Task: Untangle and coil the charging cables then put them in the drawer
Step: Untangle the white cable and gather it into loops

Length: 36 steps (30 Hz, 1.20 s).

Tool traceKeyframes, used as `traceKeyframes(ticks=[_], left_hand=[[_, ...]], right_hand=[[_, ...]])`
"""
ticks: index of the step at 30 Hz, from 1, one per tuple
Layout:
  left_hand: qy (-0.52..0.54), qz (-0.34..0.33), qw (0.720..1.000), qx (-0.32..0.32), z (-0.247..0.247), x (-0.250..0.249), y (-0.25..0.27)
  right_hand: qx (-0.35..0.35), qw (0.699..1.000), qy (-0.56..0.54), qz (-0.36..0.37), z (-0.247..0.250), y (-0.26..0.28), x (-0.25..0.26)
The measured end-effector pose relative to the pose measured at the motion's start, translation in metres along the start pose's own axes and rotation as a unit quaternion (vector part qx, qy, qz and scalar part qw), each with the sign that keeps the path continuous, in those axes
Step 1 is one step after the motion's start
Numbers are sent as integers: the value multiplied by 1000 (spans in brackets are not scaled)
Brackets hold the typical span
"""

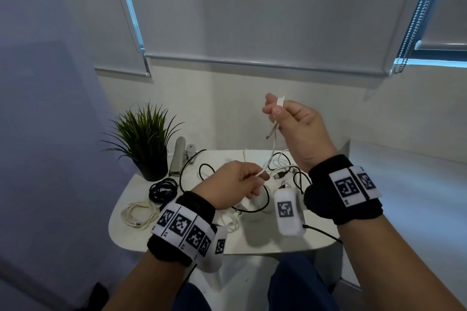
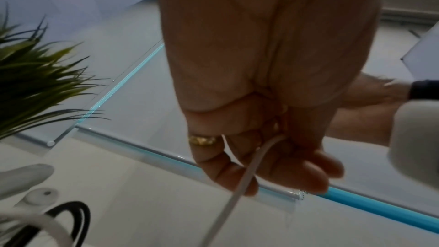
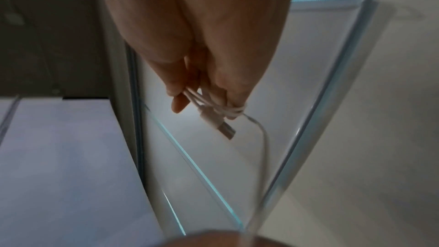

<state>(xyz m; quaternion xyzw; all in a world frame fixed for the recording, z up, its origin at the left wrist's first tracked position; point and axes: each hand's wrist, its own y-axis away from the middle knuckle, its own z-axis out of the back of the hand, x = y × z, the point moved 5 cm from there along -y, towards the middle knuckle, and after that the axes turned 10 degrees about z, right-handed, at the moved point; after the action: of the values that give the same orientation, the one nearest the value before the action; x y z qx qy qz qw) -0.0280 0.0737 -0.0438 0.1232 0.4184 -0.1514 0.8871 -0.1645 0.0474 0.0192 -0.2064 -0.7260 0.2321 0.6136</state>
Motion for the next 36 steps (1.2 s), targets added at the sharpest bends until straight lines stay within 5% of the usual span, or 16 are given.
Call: traceKeyframes(ticks=[3, 8, 13, 19, 24, 32, 36], left_hand=[[40, -31, 999, -21, 10, -8, 5], [67, -89, 983, -146, 36, -20, 8], [78, -105, 959, -253, 54, -22, 6], [102, -72, 938, -324, 67, -6, -2], [80, -34, 961, -264, 42, 10, -7], [60, 31, 992, -107, 1, 14, -7], [75, 51, 995, -32, -2, 11, 0]], right_hand=[[54, 986, 158, 15, -2, 1, -1], [133, 938, 318, 29, -6, 8, -11], [155, 952, 256, -67, -12, 17, -17], [149, 966, 197, -77, -12, 20, -13], [56, 993, 53, -90, -11, 13, -3], [20, 993, -103, -47, -14, 5, 8], [26, 999, -25, -10, -10, 1, 0]])
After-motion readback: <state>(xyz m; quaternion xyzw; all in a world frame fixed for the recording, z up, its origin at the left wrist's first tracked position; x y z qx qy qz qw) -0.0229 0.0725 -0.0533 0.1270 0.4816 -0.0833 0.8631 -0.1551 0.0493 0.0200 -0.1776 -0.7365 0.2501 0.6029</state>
